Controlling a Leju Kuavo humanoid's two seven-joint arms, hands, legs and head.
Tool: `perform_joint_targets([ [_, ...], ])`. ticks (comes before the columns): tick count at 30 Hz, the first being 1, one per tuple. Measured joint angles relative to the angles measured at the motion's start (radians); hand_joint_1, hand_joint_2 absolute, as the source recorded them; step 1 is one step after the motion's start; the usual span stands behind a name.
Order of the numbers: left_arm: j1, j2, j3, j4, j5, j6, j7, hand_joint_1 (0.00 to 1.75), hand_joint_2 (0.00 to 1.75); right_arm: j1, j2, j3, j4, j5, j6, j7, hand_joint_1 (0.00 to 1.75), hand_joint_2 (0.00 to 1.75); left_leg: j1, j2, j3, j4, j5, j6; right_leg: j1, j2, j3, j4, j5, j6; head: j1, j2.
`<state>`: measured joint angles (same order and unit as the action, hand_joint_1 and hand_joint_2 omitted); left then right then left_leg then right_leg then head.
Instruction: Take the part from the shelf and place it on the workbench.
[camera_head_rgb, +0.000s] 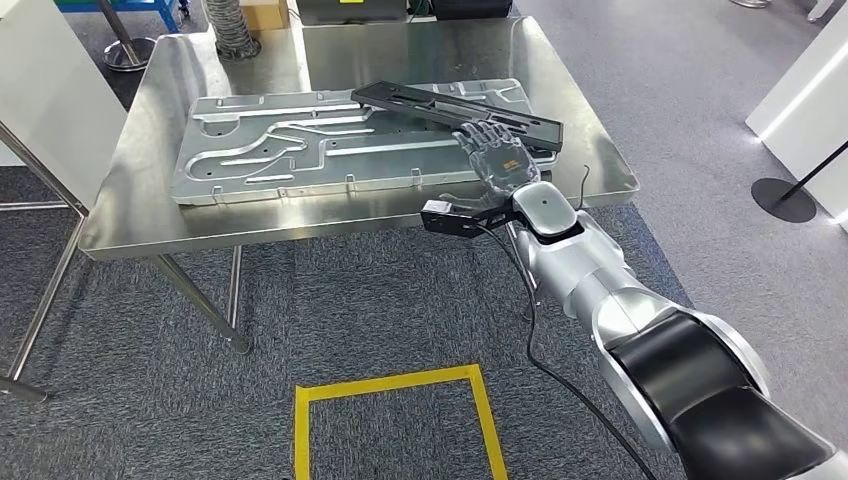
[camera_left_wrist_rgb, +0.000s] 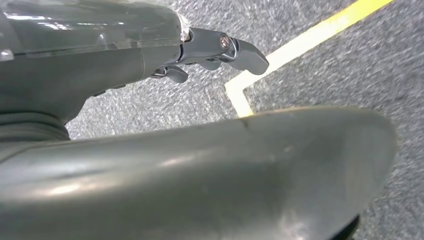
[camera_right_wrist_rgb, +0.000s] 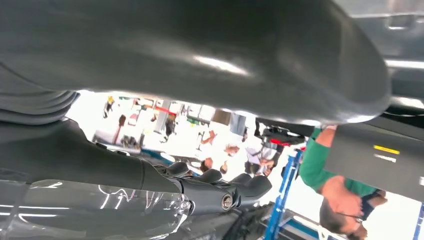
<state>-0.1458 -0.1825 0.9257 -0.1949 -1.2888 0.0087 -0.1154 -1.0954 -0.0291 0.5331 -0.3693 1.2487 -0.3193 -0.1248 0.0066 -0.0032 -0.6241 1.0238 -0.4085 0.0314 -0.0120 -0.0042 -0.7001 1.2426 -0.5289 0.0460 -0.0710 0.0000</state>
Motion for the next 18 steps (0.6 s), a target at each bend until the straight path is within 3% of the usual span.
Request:
perform_joint_targets([
  [2,0.000,-0.002,0.000,0.000,0.000,-0.001,0.000,0.00,0.00,0.002,-0.012,-0.023,-0.015,-0.014,-0.011,-0.022,0.00,0.00,-0.004,0.000,-0.006,0.000,0.007,-0.005,0.005,-0.001,0.088,-0.145,0.046,-0.014,0.000,0.000],
  [3,-0.001,-0.003,0.000,0.000,0.000,-0.002,0.000,0.00,0.00,0.004,-0.019,-0.033,-0.025,-0.022,-0.019,-0.034,0.00,0.00,-0.005,0.001,-0.009,0.000,0.010,-0.010,0.009,-0.001,0.118,-0.198,0.059,-0.021,0.000,0.000],
  [4,-0.001,-0.004,0.000,0.000,0.000,-0.002,0.000,0.00,0.00,0.008,-0.028,-0.044,-0.035,-0.028,-0.027,-0.045,0.00,0.00,-0.005,0.002,-0.010,0.000,0.014,-0.014,0.013,-0.002,0.131,-0.226,0.063,-0.026,0.000,0.000],
  [7,0.002,-0.005,0.000,0.000,0.001,-0.002,0.001,0.00,0.00,0.031,-0.071,-0.076,-0.067,-0.050,-0.045,-0.078,0.00,0.00,-0.003,0.002,-0.014,-0.002,0.020,-0.030,0.013,-0.006,0.130,-0.241,0.076,-0.037,0.000,0.000],
  [9,0.005,-0.005,0.000,0.000,0.004,0.000,0.002,0.00,0.00,0.043,-0.108,-0.099,-0.087,-0.074,-0.062,-0.105,0.00,0.00,-0.003,0.001,-0.035,0.040,-0.019,-0.040,0.007,-0.011,0.126,-0.252,0.091,-0.047,0.000,0.000],
  [11,0.006,-0.004,0.000,0.000,0.010,0.004,0.001,0.00,0.00,0.058,-0.148,-0.131,-0.110,-0.118,-0.095,-0.141,0.00,0.00,0.001,0.002,-0.080,0.161,-0.099,-0.049,0.006,-0.013,0.114,-0.254,0.102,-0.052,0.000,0.000],
  [13,0.007,-0.004,0.000,0.000,0.017,0.011,0.000,0.00,0.00,0.087,-0.194,-0.177,-0.140,-0.185,-0.130,-0.187,0.00,0.00,0.004,0.002,-0.111,0.271,-0.149,-0.055,0.007,-0.014,0.102,-0.251,0.108,-0.050,0.000,0.000],
  [14,0.008,-0.003,0.000,0.000,0.019,0.015,-0.001,0.00,0.00,0.106,-0.220,-0.204,-0.160,-0.223,-0.143,-0.211,0.00,0.00,0.005,0.002,-0.102,0.276,-0.146,-0.056,0.006,-0.014,0.097,-0.248,0.111,-0.048,0.000,0.000],
  [15,0.008,-0.002,0.000,0.000,0.021,0.017,-0.002,0.00,0.00,0.126,-0.243,-0.230,-0.180,-0.255,-0.150,-0.232,0.00,0.00,0.005,0.002,-0.074,0.240,-0.128,-0.055,0.006,-0.014,0.093,-0.245,0.112,-0.046,0.000,0.000],
  [18,0.008,0.002,0.001,0.000,0.021,0.021,0.000,0.00,0.00,0.174,-0.314,-0.303,-0.237,-0.324,-0.160,-0.267,0.00,0.00,0.004,0.000,0.044,0.049,-0.071,-0.043,0.008,-0.013,0.081,-0.231,0.115,-0.035,0.000,0.000],
])
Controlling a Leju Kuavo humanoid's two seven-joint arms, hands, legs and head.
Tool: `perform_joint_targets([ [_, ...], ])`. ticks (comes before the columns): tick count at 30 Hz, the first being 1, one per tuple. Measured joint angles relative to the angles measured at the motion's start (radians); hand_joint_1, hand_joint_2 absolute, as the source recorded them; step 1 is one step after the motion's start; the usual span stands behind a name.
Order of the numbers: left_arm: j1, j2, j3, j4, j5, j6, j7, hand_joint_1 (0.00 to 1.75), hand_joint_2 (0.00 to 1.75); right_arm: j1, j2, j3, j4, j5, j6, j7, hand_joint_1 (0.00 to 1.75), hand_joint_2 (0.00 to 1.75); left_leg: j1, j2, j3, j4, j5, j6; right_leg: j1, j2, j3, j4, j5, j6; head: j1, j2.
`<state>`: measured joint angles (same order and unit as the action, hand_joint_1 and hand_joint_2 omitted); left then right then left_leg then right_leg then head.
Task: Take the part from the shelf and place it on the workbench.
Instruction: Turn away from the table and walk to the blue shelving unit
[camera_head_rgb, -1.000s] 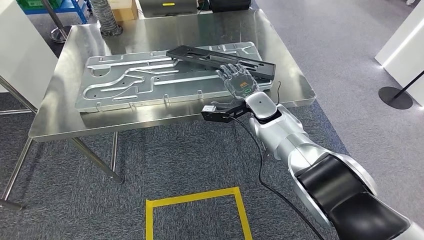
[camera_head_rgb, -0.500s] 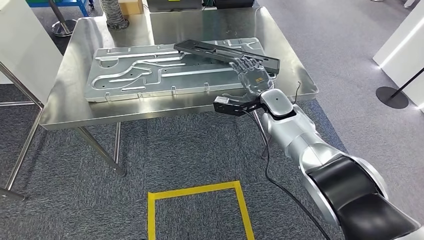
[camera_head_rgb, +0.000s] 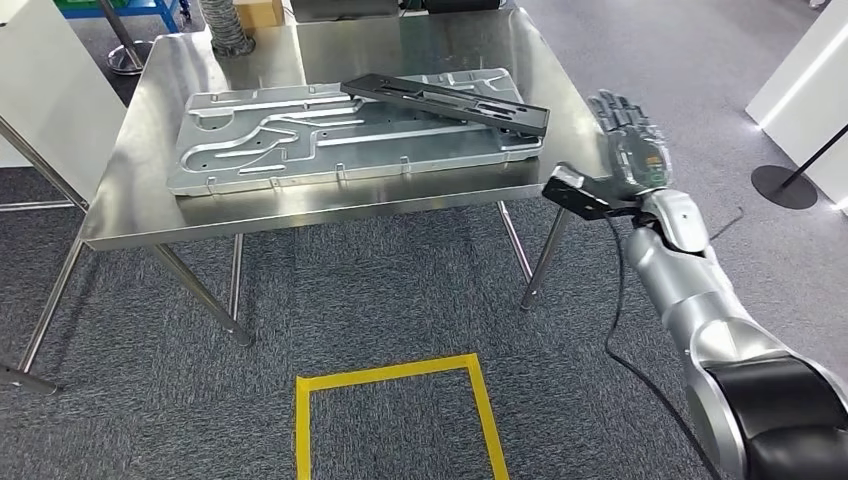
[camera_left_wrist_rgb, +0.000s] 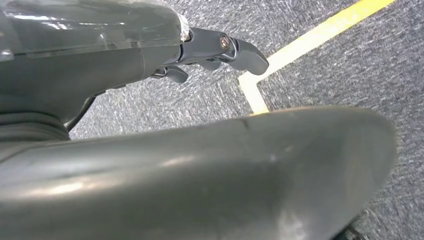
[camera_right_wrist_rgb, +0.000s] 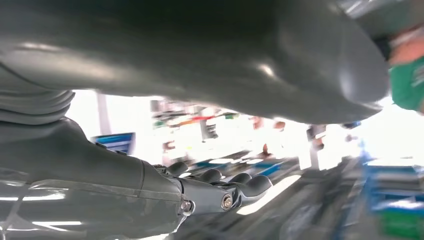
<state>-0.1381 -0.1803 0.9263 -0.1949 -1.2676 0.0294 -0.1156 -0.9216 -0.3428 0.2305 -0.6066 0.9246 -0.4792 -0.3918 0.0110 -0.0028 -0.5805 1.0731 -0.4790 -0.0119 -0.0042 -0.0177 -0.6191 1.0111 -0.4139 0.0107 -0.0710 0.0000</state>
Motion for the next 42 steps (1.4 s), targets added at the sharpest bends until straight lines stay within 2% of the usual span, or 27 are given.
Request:
perform_joint_targets([
  [1,0.000,0.001,0.000,0.000,0.000,0.000,0.002,0.00,0.00,0.014,-0.025,-0.024,-0.016,-0.019,-0.003,-0.008,0.00,0.00,-0.001,-0.001,0.016,-0.032,0.004,0.007,0.002,0.000,-0.004,0.003,0.002,0.006,0.000,0.000],
  [4,0.005,0.005,0.002,0.000,0.006,0.001,0.006,0.00,0.00,0.071,-0.096,-0.096,-0.050,-0.084,-0.008,-0.040,0.00,0.00,-0.004,-0.004,0.012,-0.045,0.013,0.031,0.000,-0.001,-0.010,0.002,0.010,0.026,0.000,0.000],
  [5,0.007,0.007,0.003,0.000,0.010,0.003,0.005,0.00,0.00,0.091,-0.119,-0.119,-0.056,-0.104,-0.009,-0.050,0.00,0.00,-0.004,-0.004,0.010,-0.051,0.021,0.040,-0.003,0.001,-0.014,0.009,0.001,0.032,0.000,0.000],
  [7,0.009,0.009,0.006,0.000,0.018,0.008,0.002,0.00,0.00,0.123,-0.157,-0.161,-0.059,-0.133,-0.012,-0.065,0.00,0.00,-0.002,-0.004,0.003,-0.059,0.034,0.052,-0.007,0.007,-0.045,0.081,-0.055,0.043,0.000,0.000],
  [9,0.011,0.012,0.012,0.000,0.023,0.012,0.000,0.00,0.00,0.149,-0.182,-0.196,-0.055,-0.146,-0.021,-0.074,0.00,0.00,-0.003,-0.002,-0.010,-0.060,0.043,0.056,-0.010,0.011,-0.099,0.214,-0.129,0.052,0.000,0.000],
  [10,0.012,0.013,0.015,0.000,0.024,0.012,0.000,0.00,0.00,0.162,-0.190,-0.211,-0.052,-0.152,-0.026,-0.076,0.00,0.00,-0.004,-0.001,-0.016,-0.059,0.047,0.055,-0.011,0.012,-0.115,0.263,-0.148,0.055,0.000,0.000],
  [11,0.012,0.013,0.017,0.000,0.026,0.014,-0.001,0.00,0.00,0.177,-0.197,-0.223,-0.048,-0.160,-0.032,-0.076,0.00,0.00,-0.004,0.000,-0.021,-0.058,0.050,0.055,-0.013,0.012,-0.113,0.276,-0.148,0.058,0.000,0.000],
  [12,0.013,0.014,0.019,0.000,0.028,0.015,-0.003,0.00,0.00,0.195,-0.205,-0.238,-0.044,-0.171,-0.042,-0.074,0.00,0.00,-0.004,0.000,-0.026,-0.056,0.053,0.054,-0.015,0.012,-0.090,0.248,-0.132,0.059,0.000,0.000],
  [15,0.013,0.013,0.023,0.000,0.033,0.020,-0.011,0.00,0.00,0.279,-0.233,-0.308,-0.025,-0.248,-0.090,-0.076,0.00,0.00,-0.004,-0.008,-0.033,-0.052,0.060,0.046,-0.017,0.011,0.041,0.040,-0.070,0.053,0.000,0.000],
  [16,0.014,0.013,0.024,0.000,0.033,0.022,-0.013,0.00,0.00,0.319,-0.241,-0.340,-0.015,-0.287,-0.102,-0.082,0.00,0.00,-0.005,-0.012,-0.034,-0.052,0.063,0.041,-0.014,0.010,0.066,-0.003,-0.063,0.047,0.000,0.000],
  [18,0.018,0.012,0.027,0.000,0.037,0.026,-0.013,0.00,0.00,0.411,-0.250,-0.423,0.019,-0.380,-0.110,-0.099,0.00,0.00,-0.004,-0.021,-0.034,-0.054,0.068,0.030,-0.006,0.007,0.074,-0.019,-0.059,0.035,0.000,0.000],
  [20,0.028,0.011,0.029,0.000,0.043,0.031,-0.013,0.00,0.00,0.513,-0.243,-0.524,0.070,-0.474,-0.099,-0.119,0.00,0.00,-0.002,-0.020,-0.037,-0.048,0.058,0.018,-0.008,-0.001,0.076,-0.026,-0.052,0.020,0.000,0.000],
  [22,0.039,0.012,0.035,0.000,0.049,0.033,-0.012,0.00,0.00,0.613,-0.212,-0.624,0.130,-0.545,-0.077,-0.129,0.00,0.00,-0.001,-0.011,-0.059,0.015,0.001,0.009,-0.011,-0.007,0.073,-0.032,-0.043,0.005,0.000,0.000],
  [24,0.049,0.014,0.041,0.000,0.049,0.033,-0.012,0.00,0.00,0.699,-0.161,-0.707,0.186,-0.583,-0.048,-0.118,0.00,0.00,-0.001,-0.004,-0.101,0.142,-0.083,0.006,-0.008,-0.008,0.063,-0.032,-0.038,-0.003,0.000,0.000],
  [25,0.053,0.015,0.043,0.000,0.047,0.033,-0.012,0.00,0.00,0.734,-0.130,-0.740,0.212,-0.592,-0.032,-0.102,0.00,0.00,-0.001,-0.004,-0.116,0.198,-0.111,0.005,-0.007,-0.007,0.057,-0.031,-0.035,-0.005,0.000,0.000],
  [26,0.056,0.017,0.044,0.000,0.045,0.033,-0.012,0.00,0.00,0.764,-0.095,-0.770,0.238,-0.595,-0.013,-0.076,0.00,0.00,-0.001,-0.004,-0.114,0.220,-0.119,0.005,-0.005,-0.006,0.051,-0.030,-0.032,-0.007,0.000,0.000],
  [27,0.059,0.020,0.045,0.000,0.042,0.034,-0.012,0.00,0.00,0.788,-0.059,-0.794,0.261,-0.594,0.005,-0.044,0.00,0.00,-0.002,-0.004,-0.092,0.202,-0.109,0.007,-0.004,-0.003,0.046,-0.028,-0.029,-0.007,0.000,0.000],
  [28,0.060,0.023,0.045,0.000,0.039,0.034,-0.012,0.00,0.00,0.806,-0.023,-0.814,0.282,-0.591,0.025,-0.009,0.00,0.00,-0.004,-0.004,-0.050,0.146,-0.086,0.012,-0.002,0.001,0.041,-0.025,-0.026,-0.007,0.000,0.000],
  [30,0.057,0.031,0.045,0.000,0.033,0.035,-0.012,0.00,0.00,0.830,0.053,-0.839,0.316,-0.585,0.066,0.063,0.00,0.00,-0.010,-0.003,0.045,-0.006,-0.045,0.025,0.001,0.009,0.036,-0.019,-0.022,-0.005,0.000,0.000],
  [31,0.054,0.034,0.045,0.000,0.029,0.036,-0.012,0.00,0.00,0.837,0.089,-0.847,0.330,-0.585,0.086,0.092,0.00,0.00,-0.012,-0.003,0.073,-0.055,-0.036,0.029,0.001,0.011,0.033,-0.017,-0.019,-0.001,0.000,0.000],
  [32,0.050,0.036,0.045,0.000,0.025,0.036,-0.013,0.00,0.00,0.841,0.123,-0.855,0.342,-0.586,0.106,0.118,0.00,0.00,-0.015,-0.001,0.086,-0.080,-0.034,0.032,0.001,0.013,0.031,-0.015,-0.016,0.003,0.000,0.000],
  [35,0.045,0.039,0.044,0.000,0.015,0.036,-0.015,0.00,0.00,0.847,0.208,-0.873,0.369,-0.592,0.171,0.185,0.00,0.00,-0.014,0.003,0.084,-0.095,-0.015,0.042,-0.002,0.016,0.027,-0.013,-0.010,0.020,0.000,0.000],
  [37,0.040,0.040,0.043,-0.001,0.011,0.036,-0.017,0.00,0.00,0.848,0.251,-0.882,0.381,-0.592,0.197,0.212,0.00,0.00,-0.009,0.008,0.078,-0.108,0.005,0.052,-0.006,0.018,0.004,0.042,-0.058,0.029,0.001,0.000],
  [39,0.037,0.040,0.043,-0.001,0.010,0.036,-0.018,0.00,0.00,0.849,0.276,-0.888,0.389,-0.591,0.205,0.222,0.00,0.00,-0.009,0.012,0.063,-0.109,0.018,0.055,-0.012,0.018,-0.044,0.167,-0.143,0.036,0.002,0.000],
  [40,0.037,0.040,0.043,-0.001,0.009,0.036,-0.018,0.00,0.00,0.849,0.286,-0.891,0.392,-0.589,0.210,0.227,0.00,0.00,-0.009,0.013,0.055,-0.107,0.023,0.053,-0.013,0.018,-0.063,0.227,-0.173,0.040,0.002,0.000],
  [41,0.037,0.040,0.042,-0.001,0.008,0.036,-0.018,0.00,0.00,0.850,0.297,-0.894,0.394,-0.583,0.222,0.236,0.00,0.00,-0.009,0.014,0.048,-0.104,0.027,0.051,-0.015,0.018,-0.068,0.259,-0.185,0.043,0.002,0.000],
  [42,0.036,0.040,0.042,-0.001,0.005,0.035,-0.018,0.00,0.00,0.851,0.310,-0.895,0.396,-0.570,0.240,0.246,0.00,0.00,-0.008,0.015,0.040,-0.100,0.030,0.048,-0.017,0.017,-0.054,0.255,-0.179,0.046,0.002,0.000],
])
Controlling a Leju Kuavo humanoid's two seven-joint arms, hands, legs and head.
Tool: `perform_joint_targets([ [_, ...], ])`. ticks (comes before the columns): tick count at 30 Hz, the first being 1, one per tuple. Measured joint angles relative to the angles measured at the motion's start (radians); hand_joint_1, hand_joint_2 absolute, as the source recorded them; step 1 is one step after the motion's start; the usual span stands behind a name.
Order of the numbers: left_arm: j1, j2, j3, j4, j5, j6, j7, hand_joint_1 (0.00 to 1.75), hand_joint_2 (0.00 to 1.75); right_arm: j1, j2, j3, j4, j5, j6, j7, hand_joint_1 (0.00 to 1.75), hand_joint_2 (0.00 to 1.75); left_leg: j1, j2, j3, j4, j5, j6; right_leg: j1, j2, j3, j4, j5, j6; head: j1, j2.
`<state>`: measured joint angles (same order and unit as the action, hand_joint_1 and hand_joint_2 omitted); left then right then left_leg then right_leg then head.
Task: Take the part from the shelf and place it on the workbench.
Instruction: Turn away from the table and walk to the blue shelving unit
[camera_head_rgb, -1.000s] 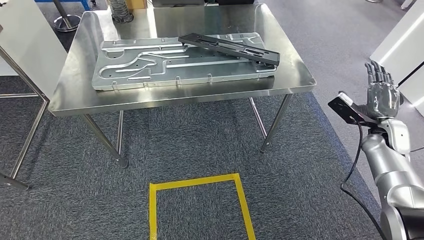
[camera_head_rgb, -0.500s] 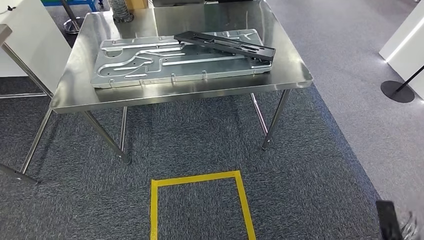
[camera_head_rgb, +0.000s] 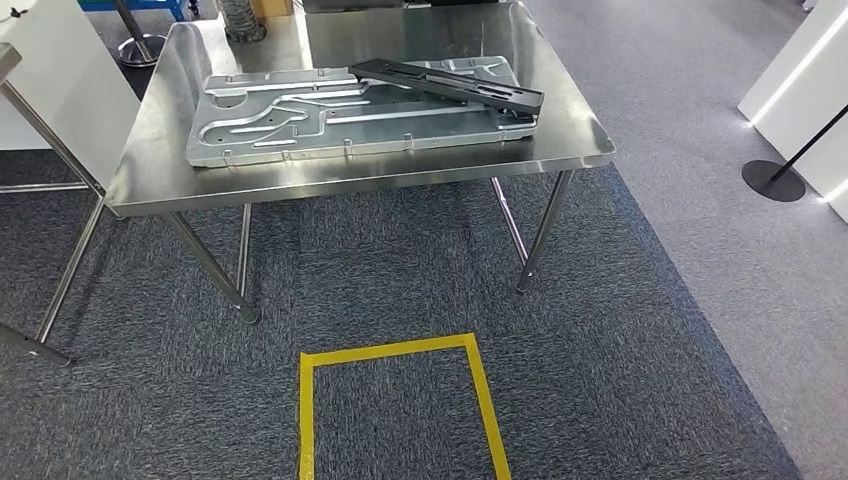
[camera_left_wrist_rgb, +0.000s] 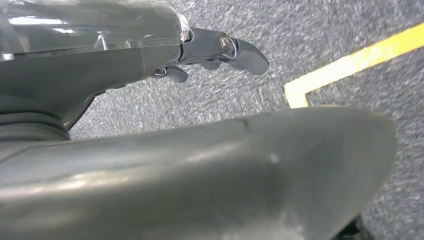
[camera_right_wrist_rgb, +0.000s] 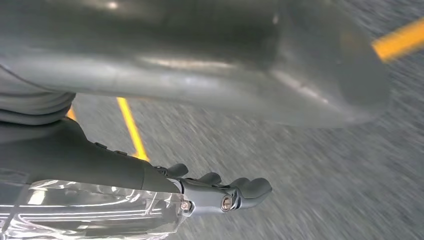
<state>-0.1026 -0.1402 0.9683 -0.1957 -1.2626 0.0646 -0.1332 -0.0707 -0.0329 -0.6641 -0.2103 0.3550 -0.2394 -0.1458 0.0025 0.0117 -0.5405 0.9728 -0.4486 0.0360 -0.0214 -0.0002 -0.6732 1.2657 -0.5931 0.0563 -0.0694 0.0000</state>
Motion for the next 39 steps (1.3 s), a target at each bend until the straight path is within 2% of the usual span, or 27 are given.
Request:
perform_joint_targets([
  [1,-0.002,0.000,-0.001,0.000,-0.004,-0.001,0.000,0.00,0.00,0.001,0.014,0.003,0.002,0.023,0.022,0.010,0.00,0.00,0.001,0.000,-0.007,0.005,0.003,-0.003,-0.002,0.000,0.035,-0.046,0.022,0.001,0.000,0.000],
  [3,-0.010,0.000,-0.007,0.000,-0.015,-0.004,0.004,0.00,0.00,-0.002,0.046,0.022,0.003,0.088,0.053,0.018,0.00,0.00,0.003,0.000,-0.019,0.018,0.006,-0.012,-0.002,0.000,0.128,-0.195,0.071,-0.003,0.000,0.000],
  [4,-0.015,-0.001,-0.012,0.000,-0.019,-0.005,0.007,0.00,0.00,-0.005,0.064,0.037,0.004,0.122,0.059,0.015,0.00,0.00,0.002,0.000,-0.025,0.023,0.008,-0.017,0.000,0.000,0.157,-0.248,0.086,-0.010,0.000,0.000],
  [5,-0.020,-0.001,-0.016,0.000,-0.023,-0.005,0.010,0.00,0.00,-0.010,0.080,0.053,0.005,0.152,0.059,0.012,0.00,0.00,0.002,0.000,-0.029,0.026,0.010,-0.024,0.003,0.001,0.170,-0.276,0.091,-0.017,0.000,0.000],
  [8,-0.029,-0.001,-0.023,0.000,-0.028,-0.003,0.022,0.00,0.00,-0.028,0.119,0.113,0.008,0.243,0.060,0.025,0.00,0.00,0.005,-0.001,-0.035,0.029,0.017,-0.044,0.007,0.002,0.158,-0.279,0.103,-0.043,0.000,0.000],
  [9,-0.029,-0.001,-0.025,0.000,-0.028,-0.002,0.025,0.00,0.00,-0.035,0.128,0.136,0.009,0.266,0.062,0.037,0.00,0.00,0.006,-0.002,-0.042,0.041,0.006,-0.050,0.006,0.002,0.154,-0.282,0.110,-0.051,0.000,0.000],
  [10,-0.029,-0.001,-0.025,0.000,-0.027,-0.001,0.028,0.00,0.00,-0.042,0.134,0.155,0.010,0.279,0.065,0.049,0.00,0.00,0.007,-0.003,-0.056,0.071,-0.020,-0.054,0.005,0.001,0.149,-0.284,0.117,-0.060,0.000,0.000],
  [11,-0.028,-0.001,-0.025,0.000,-0.026,0.000,0.029,0.00,0.00,-0.046,0.138,0.170,0.010,0.285,0.069,0.062,0.00,0.00,0.009,-0.004,-0.077,0.123,-0.059,-0.057,0.006,0.000,0.142,-0.285,0.124,-0.066,0.000,0.000],
  [13,-0.024,-0.001,-0.024,0.000,-0.016,0.006,0.027,0.00,0.00,-0.047,0.143,0.186,0.011,0.287,0.080,0.090,0.00,0.00,0.009,-0.005,-0.126,0.260,-0.139,-0.061,0.009,-0.001,0.125,-0.283,0.135,-0.070,0.000,0.000],
  [14,-0.021,-0.001,-0.023,0.000,-0.009,0.009,0.025,0.00,0.00,-0.045,0.143,0.191,0.012,0.287,0.085,0.101,0.00,0.00,0.009,-0.005,-0.138,0.307,-0.159,-0.062,0.011,-0.001,0.117,-0.281,0.139,-0.070,0.000,0.000],
  [15,-0.017,-0.001,-0.023,0.000,-0.003,0.012,0.023,0.00,0.00,-0.041,0.144,0.195,0.013,0.287,0.089,0.109,0.00,0.00,0.009,-0.005,-0.131,0.316,-0.159,-0.061,0.012,-0.001,0.110,-0.279,0.143,-0.069,0.000,0.000],
  [16,-0.014,-0.001,-0.022,0.000,0.000,0.014,0.022,0.00,0.00,-0.037,0.144,0.199,0.014,0.287,0.092,0.114,0.00,0.00,0.009,-0.005,-0.102,0.283,-0.141,-0.058,0.013,-0.001,0.103,-0.275,0.146,-0.068,0.000,0.000],
  [18,-0.011,0.000,-0.021,0.000,0.002,0.016,0.023,0.00,0.00,-0.029,0.146,0.204,0.016,0.292,0.100,0.120,0.00,0.00,0.008,-0.005,-0.011,0.137,-0.092,-0.049,0.015,0.000,0.093,-0.267,0.151,-0.063,0.000,0.000],
  [19,-0.011,0.000,-0.021,0.000,0.001,0.015,0.027,0.00,0.00,-0.026,0.148,0.208,0.016,0.296,0.106,0.122,0.00,0.00,0.006,-0.006,0.024,0.074,-0.077,-0.043,0.017,0.001,0.088,-0.263,0.153,-0.059,0.000,0.000],
  [20,-0.010,0.000,-0.021,0.000,-0.001,0.014,0.033,0.00,0.00,-0.023,0.149,0.212,0.017,0.302,0.111,0.123,0.00,0.00,0.004,-0.007,0.043,0.036,-0.071,-0.038,0.018,0.001,0.085,-0.260,0.155,-0.054,0.000,0.000],
  [23,0.001,0.000,-0.020,0.000,-0.001,0.010,0.050,0.00,0.00,-0.012,0.150,0.225,0.017,0.313,0.116,0.122,0.00,0.00,0.001,-0.006,0.042,0.020,-0.059,-0.020,0.016,0.001,0.080,-0.258,0.164,-0.036,0.000,0.000],
  [24,0.005,0.000,-0.018,0.000,0.004,0.008,0.057,0.00,0.00,-0.008,0.151,0.227,0.017,0.314,0.114,0.120,0.00,0.00,0.002,-0.005,0.040,0.017,-0.052,-0.012,0.014,0.001,0.076,-0.250,0.156,-0.029,0.000,0.000],
  [25,0.007,0.000,-0.016,0.000,0.010,0.008,0.064,0.00,0.00,-0.005,0.151,0.228,0.018,0.315,0.112,0.119,0.00,0.00,0.003,-0.004,0.036,0.014,-0.044,-0.005,0.012,0.001,0.066,-0.225,0.133,-0.024,0.000,0.000],
  [26,0.008,0.000,-0.013,0.000,0.017,0.006,0.071,0.00,0.00,-0.002,0.151,0.229,0.018,0.317,0.108,0.117,0.00,0.00,0.005,-0.002,0.030,0.012,-0.037,0.001,0.010,0.001,0.047,-0.179,0.097,-0.019,0.000,0.000],
  [28,0.011,0.000,-0.005,0.000,0.025,0.005,0.083,0.00,0.00,0.001,0.151,0.231,0.018,0.323,0.099,0.114,0.00,0.00,0.003,-0.001,0.013,0.015,-0.027,0.006,0.008,0.001,-0.002,-0.049,0.016,-0.011,0.000,0.000],
  [29,0.013,0.001,-0.001,0.000,0.026,0.004,0.086,0.00,0.00,0.002,0.151,0.232,0.018,0.327,0.095,0.112,0.00,0.00,0.002,0.000,0.004,0.017,-0.022,0.006,0.007,0.001,-0.017,0.001,-0.007,-0.008,0.000,0.000],
  [30,0.015,0.001,0.002,0.000,0.025,0.004,0.086,0.00,0.00,0.004,0.151,0.234,0.018,0.329,0.093,0.111,0.00,0.00,0.001,0.000,-0.004,0.019,-0.018,0.005,0.007,0.001,-0.014,0.018,-0.010,-0.007,0.000,0.000],
  [31,0.016,0.001,0.003,0.000,0.024,0.004,0.083,0.00,0.00,0.005,0.151,0.235,0.018,0.330,0.092,0.110,0.00,0.00,0.001,0.001,-0.010,0.022,-0.015,0.003,0.007,0.001,0.010,-0.007,0.005,-0.008,0.000,0.000],
  [34,0.016,0.002,0.004,0.000,0.016,0.006,0.063,0.00,0.00,0.006,0.151,0.236,0.018,0.330,0.093,0.106,0.00,0.00,-0.001,0.000,-0.021,0.030,-0.008,-0.005,0.011,0.000,0.142,-0.216,0.073,-0.022,0.000,0.000],
  [35,0.015,0.002,0.004,0.000,0.014,0.007,0.055,0.00,0.00,0.005,0.151,0.236,0.018,0.330,0.093,0.105,0.00,0.00,-0.002,0.000,-0.023,0.031,-0.005,-0.009,0.013,0.000,0.166,-0.260,0.082,-0.028,0.000,0.000],
  [37,0.014,0.004,0.004,0.000,0.010,0.008,0.041,0.00,0.00,0.005,0.153,0.236,0.018,0.328,0.092,0.104,0.00,0.00,-0.004,0.000,-0.025,0.031,0.001,-0.021,0.019,0.001,0.171,-0.279,0.087,-0.039,0.000,0.000],
  [39,0.012,0.008,0.004,0.000,0.005,0.008,0.032,0.00,0.00,0.007,0.155,0.236,0.018,0.325,0.090,0.104,0.00,0.00,-0.002,-0.001,-0.030,0.037,-0.002,-0.032,0.016,-0.001,0.167,-0.285,0.098,-0.052,0.000,0.000],
])
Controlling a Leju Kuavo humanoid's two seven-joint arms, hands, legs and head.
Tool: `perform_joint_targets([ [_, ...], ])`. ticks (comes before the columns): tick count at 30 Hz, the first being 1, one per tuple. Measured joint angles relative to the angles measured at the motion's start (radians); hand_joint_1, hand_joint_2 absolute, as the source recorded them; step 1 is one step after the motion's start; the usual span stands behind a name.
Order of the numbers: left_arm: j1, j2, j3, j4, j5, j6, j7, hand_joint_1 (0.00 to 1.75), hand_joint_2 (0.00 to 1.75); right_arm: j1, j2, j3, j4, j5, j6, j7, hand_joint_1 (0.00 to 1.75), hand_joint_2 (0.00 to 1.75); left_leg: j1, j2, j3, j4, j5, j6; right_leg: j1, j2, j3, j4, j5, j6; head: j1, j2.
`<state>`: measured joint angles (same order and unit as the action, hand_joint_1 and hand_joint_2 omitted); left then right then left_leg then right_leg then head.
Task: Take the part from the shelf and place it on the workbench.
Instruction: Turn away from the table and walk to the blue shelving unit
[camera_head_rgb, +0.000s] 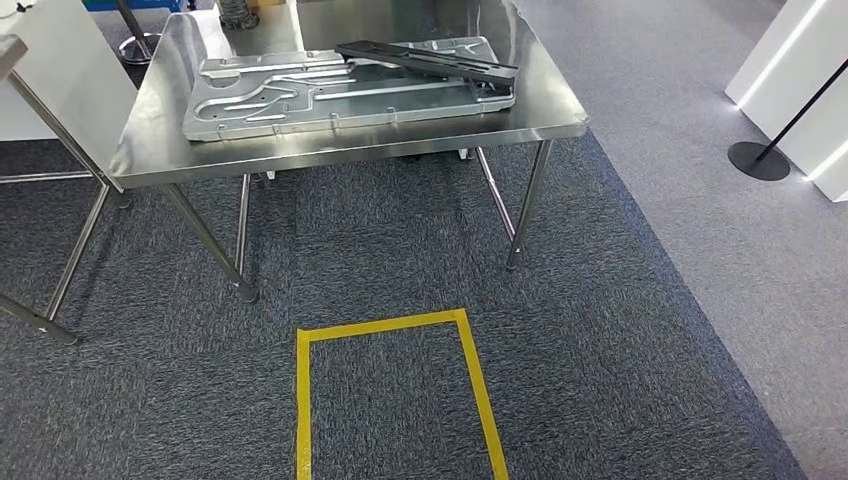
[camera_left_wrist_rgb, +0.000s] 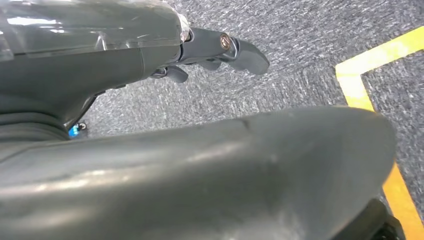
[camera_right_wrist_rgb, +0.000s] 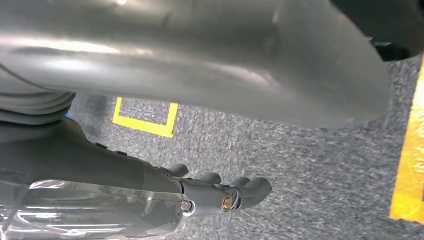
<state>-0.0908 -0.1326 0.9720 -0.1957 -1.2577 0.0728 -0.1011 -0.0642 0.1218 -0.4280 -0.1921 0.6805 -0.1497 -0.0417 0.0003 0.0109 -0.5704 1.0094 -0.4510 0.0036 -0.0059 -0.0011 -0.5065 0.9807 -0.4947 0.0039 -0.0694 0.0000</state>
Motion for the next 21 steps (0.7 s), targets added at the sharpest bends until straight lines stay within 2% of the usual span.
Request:
perform_joint_targets([
  [1,0.000,0.002,0.000,0.000,-0.002,-0.001,-0.002,0.00,0.00,0.000,0.001,0.000,0.000,-0.002,-0.001,0.000,0.00,0.00,0.001,-0.001,-0.009,0.019,-0.018,-0.005,-0.002,-0.001,-0.003,-0.004,0.007,-0.007,0.000,0.000],
  [3,-0.002,0.005,0.000,0.000,-0.006,-0.003,-0.003,0.00,0.00,0.000,0.003,0.000,0.000,-0.005,-0.003,-0.002,0.00,0.00,0.004,-0.003,-0.048,0.120,-0.092,-0.014,-0.004,-0.003,-0.014,-0.007,0.018,-0.017,0.000,0.000],
  [4,-0.002,0.006,-0.001,0.000,-0.008,-0.005,-0.003,0.00,0.00,0.001,0.004,0.000,0.000,-0.007,-0.003,-0.002,0.00,0.00,0.006,-0.004,-0.073,0.190,-0.132,-0.017,-0.003,-0.003,-0.022,-0.006,0.023,-0.019,0.000,0.000],
  [5,-0.003,0.007,-0.001,0.000,-0.010,-0.007,-0.002,0.00,0.00,0.002,0.004,0.000,0.000,-0.009,-0.002,-0.003,0.00,0.00,0.007,-0.004,-0.092,0.248,-0.160,-0.021,-0.003,-0.003,-0.029,-0.004,0.027,-0.019,0.000,0.000],
  [6,-0.004,0.008,-0.001,0.000,-0.011,-0.008,-0.001,0.00,0.00,0.003,0.005,0.000,0.000,-0.010,0.001,-0.003,0.00,0.00,0.009,-0.004,-0.095,0.276,-0.168,-0.023,-0.003,-0.003,-0.036,-0.002,0.031,-0.018,0.000,0.000],
  [7,-0.004,0.009,-0.002,0.000,-0.012,-0.009,-0.001,0.00,0.00,0.003,0.005,0.000,0.000,-0.011,0.003,-0.003,0.00,0.00,0.010,-0.004,-0.080,0.265,-0.158,-0.024,-0.003,-0.003,-0.042,0.002,0.033,-0.016,0.000,0.000],
  [8,-0.006,0.009,-0.002,0.000,-0.013,-0.010,0.000,0.00,0.00,0.004,0.005,0.000,0.000,-0.012,0.006,-0.003,0.00,0.00,0.012,-0.004,-0.045,0.213,-0.132,-0.024,-0.004,-0.002,-0.048,0.007,0.035,-0.014,0.000,0.000],
  [10,-0.013,0.010,-0.003,0.000,-0.013,-0.010,0.000,0.00,0.00,0.003,0.006,0.000,0.000,-0.010,0.009,-0.001,0.00,0.00,0.013,-0.005,0.039,0.068,-0.085,-0.020,-0.003,-0.001,-0.058,0.019,0.037,-0.007,0.000,0.000],
  [11,-0.016,0.010,-0.003,0.000,-0.013,-0.010,0.000,0.00,0.00,0.003,0.006,0.000,0.000,-0.008,0.009,0.001,0.00,0.00,0.012,-0.006,0.064,0.018,-0.072,-0.015,-0.001,-0.001,-0.062,0.025,0.038,-0.002,0.000,0.000],
  [12,-0.020,0.010,-0.003,0.000,-0.013,-0.010,-0.001,0.00,0.00,0.003,0.006,0.000,0.000,-0.006,0.009,0.002,0.00,0.00,0.010,-0.008,0.073,-0.005,-0.069,-0.009,0.000,-0.001,-0.066,0.028,0.040,0.004,0.000,0.000],
  [14,-0.021,0.010,-0.003,0.000,-0.013,-0.010,-0.002,0.00,0.00,0.003,0.006,0.000,0.000,-0.003,0.009,0.003,0.00,0.00,0.008,-0.008,0.066,-0.007,-0.062,0.006,0.000,0.000,-0.071,0.027,0.048,0.018,0.000,0.000],
  [16,-0.023,0.010,-0.003,0.000,-0.013,-0.011,-0.002,0.00,0.00,0.004,0.006,0.000,0.000,-0.002,0.009,0.006,0.00,0.00,0.009,-0.005,0.061,-0.011,-0.049,0.022,-0.004,0.001,-0.080,0.044,0.031,0.030,0.000,0.000],
  [18,-0.027,0.010,-0.003,0.000,-0.013,-0.011,-0.003,0.00,0.00,0.004,0.006,0.000,0.000,-0.002,0.009,0.008,0.00,0.00,0.010,-0.003,0.050,-0.014,-0.036,0.034,-0.007,0.001,-0.117,0.133,-0.036,0.039,0.000,0.000],
  [20,-0.027,0.010,-0.003,0.000,-0.013,-0.010,-0.007,0.00,0.00,0.005,0.006,0.000,0.000,-0.002,0.012,0.013,0.00,0.00,0.007,-0.001,0.034,-0.013,-0.027,0.038,-0.008,0.001,-0.168,0.266,-0.108,0.044,0.000,0.000],
  [21,-0.027,0.010,-0.003,0.000,-0.013,-0.009,-0.010,0.00,0.00,0.005,0.006,0.000,0.000,-0.002,0.016,0.017,0.00,0.00,0.006,0.000,0.027,-0.012,-0.023,0.038,-0.008,0.001,-0.177,0.302,-0.120,0.045,0.000,0.000],
])
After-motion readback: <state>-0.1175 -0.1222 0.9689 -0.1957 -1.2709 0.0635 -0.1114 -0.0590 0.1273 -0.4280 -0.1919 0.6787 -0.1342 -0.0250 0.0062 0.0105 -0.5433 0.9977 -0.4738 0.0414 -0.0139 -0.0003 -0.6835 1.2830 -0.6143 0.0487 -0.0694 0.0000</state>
